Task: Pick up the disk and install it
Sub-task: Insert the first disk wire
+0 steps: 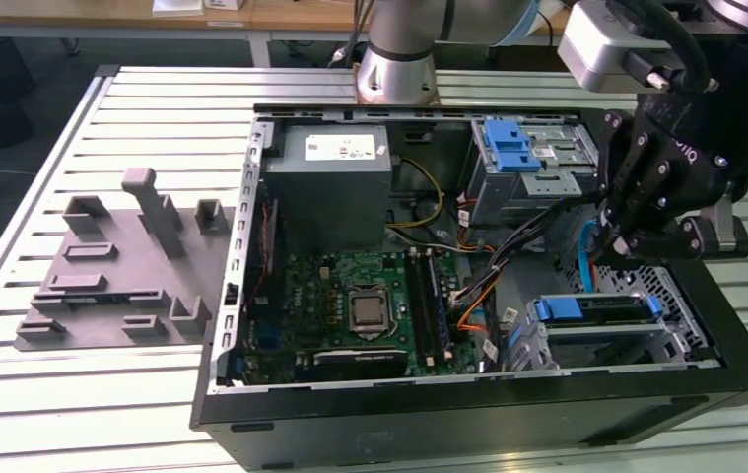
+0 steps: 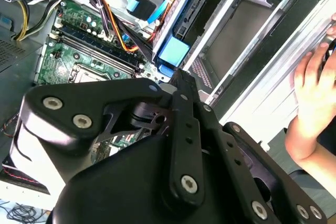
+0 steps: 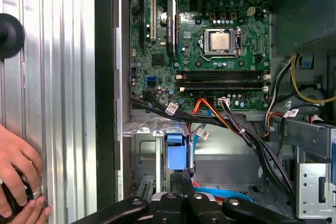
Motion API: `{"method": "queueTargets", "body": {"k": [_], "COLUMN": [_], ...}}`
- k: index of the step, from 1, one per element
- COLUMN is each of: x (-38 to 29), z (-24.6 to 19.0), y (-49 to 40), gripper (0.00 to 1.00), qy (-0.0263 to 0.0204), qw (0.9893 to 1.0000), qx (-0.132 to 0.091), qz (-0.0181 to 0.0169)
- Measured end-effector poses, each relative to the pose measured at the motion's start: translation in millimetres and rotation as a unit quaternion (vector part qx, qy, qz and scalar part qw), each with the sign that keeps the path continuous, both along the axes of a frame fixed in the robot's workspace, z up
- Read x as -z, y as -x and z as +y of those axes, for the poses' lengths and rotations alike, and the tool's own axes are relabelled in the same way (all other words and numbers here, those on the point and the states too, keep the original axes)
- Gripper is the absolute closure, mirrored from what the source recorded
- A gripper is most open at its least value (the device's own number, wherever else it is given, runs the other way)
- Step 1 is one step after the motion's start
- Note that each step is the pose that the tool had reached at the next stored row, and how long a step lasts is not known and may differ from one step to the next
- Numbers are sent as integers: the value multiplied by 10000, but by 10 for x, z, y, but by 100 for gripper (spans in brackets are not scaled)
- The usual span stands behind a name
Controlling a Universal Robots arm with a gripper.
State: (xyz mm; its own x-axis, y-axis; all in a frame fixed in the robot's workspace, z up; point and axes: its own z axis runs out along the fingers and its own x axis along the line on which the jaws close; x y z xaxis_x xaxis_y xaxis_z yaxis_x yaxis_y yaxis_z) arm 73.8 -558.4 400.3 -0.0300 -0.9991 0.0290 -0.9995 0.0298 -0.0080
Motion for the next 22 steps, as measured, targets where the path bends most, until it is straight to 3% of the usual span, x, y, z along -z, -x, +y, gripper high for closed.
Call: {"method": "queueTargets", "body": {"k": [22], "x": [38], "z": [5], "y": [-107], "gripper": [89], "qy": [-1], "qw": [10000], "qx": [0], "qz": [0]}}
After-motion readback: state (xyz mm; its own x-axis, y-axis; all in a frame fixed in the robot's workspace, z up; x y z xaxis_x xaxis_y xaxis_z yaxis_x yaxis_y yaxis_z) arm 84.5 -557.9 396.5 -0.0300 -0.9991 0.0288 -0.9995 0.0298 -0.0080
